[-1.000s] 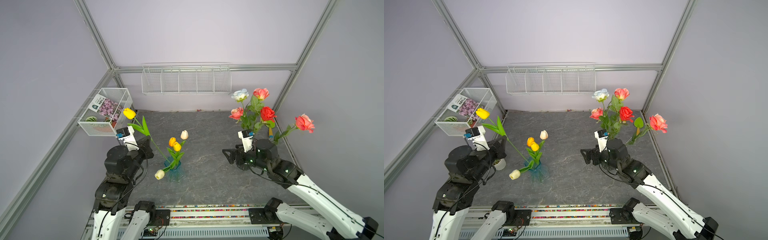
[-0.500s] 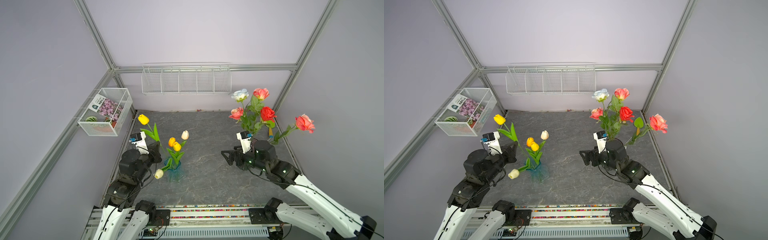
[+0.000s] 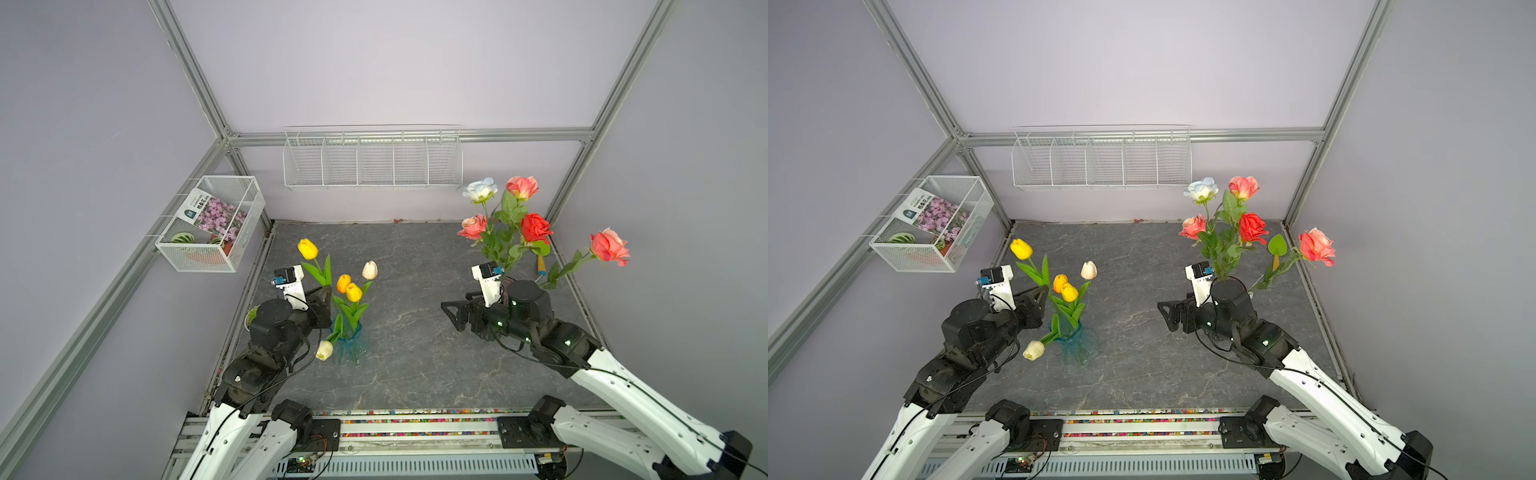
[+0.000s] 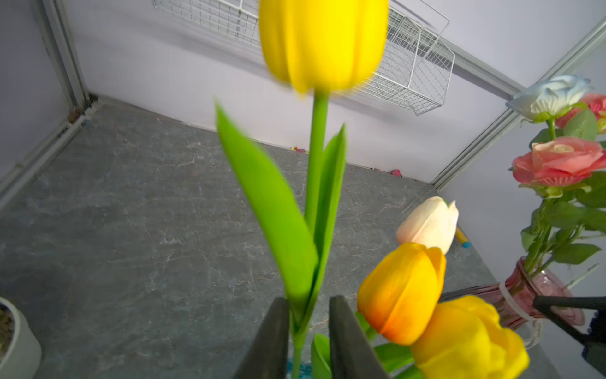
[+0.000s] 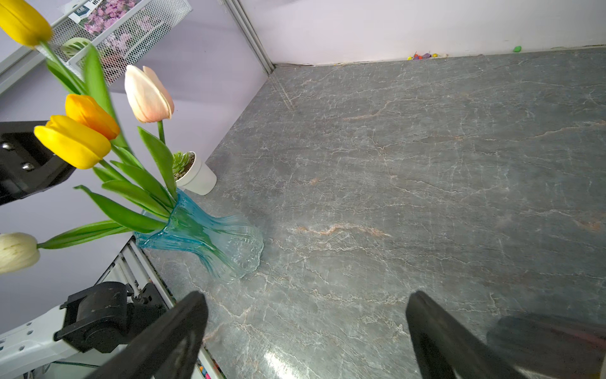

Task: Arrange the flowers in different vases according to their variety
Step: Insert the flower into the vase.

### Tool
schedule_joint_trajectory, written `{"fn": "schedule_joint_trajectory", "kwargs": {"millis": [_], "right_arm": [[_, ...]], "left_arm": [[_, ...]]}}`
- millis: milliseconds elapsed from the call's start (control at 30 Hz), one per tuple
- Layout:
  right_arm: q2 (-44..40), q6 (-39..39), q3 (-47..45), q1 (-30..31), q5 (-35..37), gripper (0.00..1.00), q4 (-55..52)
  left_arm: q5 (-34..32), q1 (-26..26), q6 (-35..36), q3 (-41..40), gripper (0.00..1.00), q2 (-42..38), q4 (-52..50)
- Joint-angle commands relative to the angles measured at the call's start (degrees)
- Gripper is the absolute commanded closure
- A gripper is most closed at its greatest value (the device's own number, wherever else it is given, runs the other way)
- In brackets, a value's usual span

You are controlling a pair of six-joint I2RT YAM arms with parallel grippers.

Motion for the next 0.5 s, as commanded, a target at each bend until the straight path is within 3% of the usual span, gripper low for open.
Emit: {"fn": "schedule_joint_trajectory", "kwargs": {"millis": [0,233,467], "right_arm": [[-0.84,0.6,-0.94,-0.16,0.22,0.01,0.56],[-1.16,0.8,-0.85,-0.14,0.05,0.01,0.07],[-3.62,0.88,-0.59,-0.21,0.93,0.01,-2.92]], "left_arm": [[1.52,-0.21,-0.45,0.32,0.68,-0.57,-0.36],[2.11,-0.28,-1.71,3.09,0.53,-1.37,-3.16],[-5.21,-0.28,-5.85,7.34,0.47,-4.23,-7.42]]}}
